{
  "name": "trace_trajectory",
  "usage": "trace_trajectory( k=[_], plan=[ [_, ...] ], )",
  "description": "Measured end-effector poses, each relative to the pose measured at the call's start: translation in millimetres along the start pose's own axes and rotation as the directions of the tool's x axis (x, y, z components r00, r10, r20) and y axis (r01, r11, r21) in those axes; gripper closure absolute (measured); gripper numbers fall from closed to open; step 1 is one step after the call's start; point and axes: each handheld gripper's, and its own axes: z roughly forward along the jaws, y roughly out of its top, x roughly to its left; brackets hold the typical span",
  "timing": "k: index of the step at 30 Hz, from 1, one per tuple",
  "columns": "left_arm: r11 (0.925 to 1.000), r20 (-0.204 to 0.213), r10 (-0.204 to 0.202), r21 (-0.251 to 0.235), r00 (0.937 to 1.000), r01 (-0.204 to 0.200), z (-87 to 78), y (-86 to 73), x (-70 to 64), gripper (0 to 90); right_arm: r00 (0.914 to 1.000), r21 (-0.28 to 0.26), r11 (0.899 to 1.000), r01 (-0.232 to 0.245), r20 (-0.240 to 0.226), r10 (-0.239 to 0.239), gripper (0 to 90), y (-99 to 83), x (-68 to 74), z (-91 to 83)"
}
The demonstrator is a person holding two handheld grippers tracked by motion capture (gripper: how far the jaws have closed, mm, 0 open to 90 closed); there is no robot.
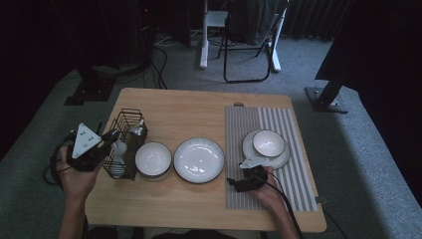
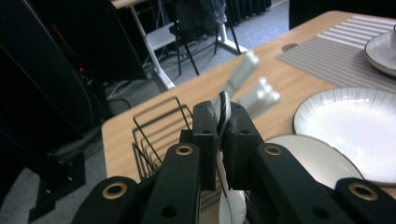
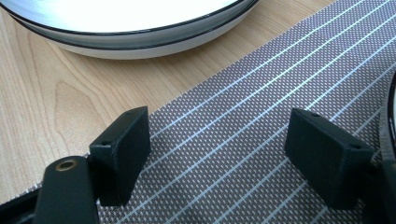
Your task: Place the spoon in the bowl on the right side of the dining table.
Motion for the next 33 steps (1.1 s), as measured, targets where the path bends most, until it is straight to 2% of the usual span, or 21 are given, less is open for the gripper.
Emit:
trace_trajectory(
  k=[6, 14, 24, 33],
  plan=[
    [0.9992, 0.023, 0.009, -0.039, 0.9997, -0.009, -7.6, 11.9, -0.7, 85.1, 1.0000, 0.000, 1.000, -0.001, 0.000, 0.001, 21.9, 0.0, -0.2, 0.0],
    [0.9980, 0.060, 0.016, -0.062, 0.9981, -0.013, -7.1, 19.4, -6.4, 85.1, 1.0000, -0.001, 1.000, 0.001, 0.000, -0.001, 21.9, 0.0, -0.3, 0.1],
    [0.9973, 0.105, 0.003, -0.073, 0.9945, 0.005, -2.1, 23.0, -6.9, 85.1, 1.0000, 0.000, 1.000, -0.002, 0.000, 0.002, 21.8, 0.1, -0.1, 0.0],
    [0.9981, 0.152, 0.012, -0.062, 0.9883, -0.003, 8.8, 25.2, -11.9, 85.1, 1.0000, -0.001, 1.000, 0.000, 0.000, 0.000, 21.9, 0.1, -0.3, 0.1]
  ],
)
